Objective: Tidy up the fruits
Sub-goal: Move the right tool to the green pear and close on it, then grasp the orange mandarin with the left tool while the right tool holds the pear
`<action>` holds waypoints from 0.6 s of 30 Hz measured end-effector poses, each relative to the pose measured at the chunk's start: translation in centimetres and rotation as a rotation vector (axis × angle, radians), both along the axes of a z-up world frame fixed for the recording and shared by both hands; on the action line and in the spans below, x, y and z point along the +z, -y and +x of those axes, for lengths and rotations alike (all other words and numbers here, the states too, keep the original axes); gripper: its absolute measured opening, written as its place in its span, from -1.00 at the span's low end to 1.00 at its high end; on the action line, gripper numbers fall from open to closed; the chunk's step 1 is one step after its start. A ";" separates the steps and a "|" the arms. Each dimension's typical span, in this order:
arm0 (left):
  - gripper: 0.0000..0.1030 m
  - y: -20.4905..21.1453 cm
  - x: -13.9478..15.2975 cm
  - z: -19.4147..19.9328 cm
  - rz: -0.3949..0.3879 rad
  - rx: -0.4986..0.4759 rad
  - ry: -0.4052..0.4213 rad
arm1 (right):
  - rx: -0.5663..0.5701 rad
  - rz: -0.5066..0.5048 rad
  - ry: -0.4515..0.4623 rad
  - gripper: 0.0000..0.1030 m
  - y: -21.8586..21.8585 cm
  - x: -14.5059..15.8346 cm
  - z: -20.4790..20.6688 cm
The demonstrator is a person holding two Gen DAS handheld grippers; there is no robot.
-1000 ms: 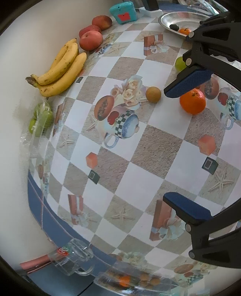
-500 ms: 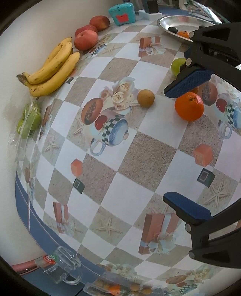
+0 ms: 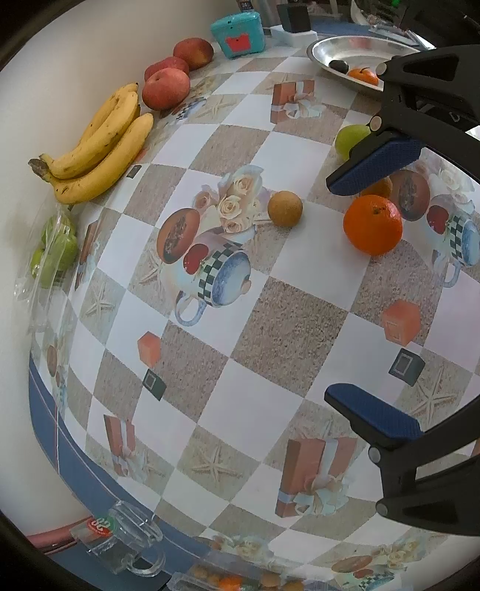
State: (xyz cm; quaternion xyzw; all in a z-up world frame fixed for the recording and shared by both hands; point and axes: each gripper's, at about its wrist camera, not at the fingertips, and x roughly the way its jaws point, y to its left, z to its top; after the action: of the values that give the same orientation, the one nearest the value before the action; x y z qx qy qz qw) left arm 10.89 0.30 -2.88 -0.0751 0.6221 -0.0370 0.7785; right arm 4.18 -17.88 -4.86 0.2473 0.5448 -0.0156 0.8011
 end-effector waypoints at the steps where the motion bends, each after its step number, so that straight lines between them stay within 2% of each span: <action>1: 1.00 0.0 0.0 0.0 -0.003 -0.001 -0.001 | 0.000 0.002 0.000 -0.20 0.0 0.0 0.0; 14: 0.96 0.9 -0.3 -0.2 -0.022 -0.038 -0.006 | -0.076 0.022 0.013 -0.20 1.8 1.1 -0.9; 18: 0.78 1.7 -0.8 -0.3 -0.031 -0.066 -0.020 | -0.097 0.023 0.024 -0.20 2.3 1.5 -1.2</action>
State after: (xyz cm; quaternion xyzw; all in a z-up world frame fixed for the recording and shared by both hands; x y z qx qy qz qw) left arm 10.55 -1.41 -3.66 -0.0671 0.6314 -0.0717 0.7692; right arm 2.99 -20.17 -3.36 0.2828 0.5228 -0.0451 0.8029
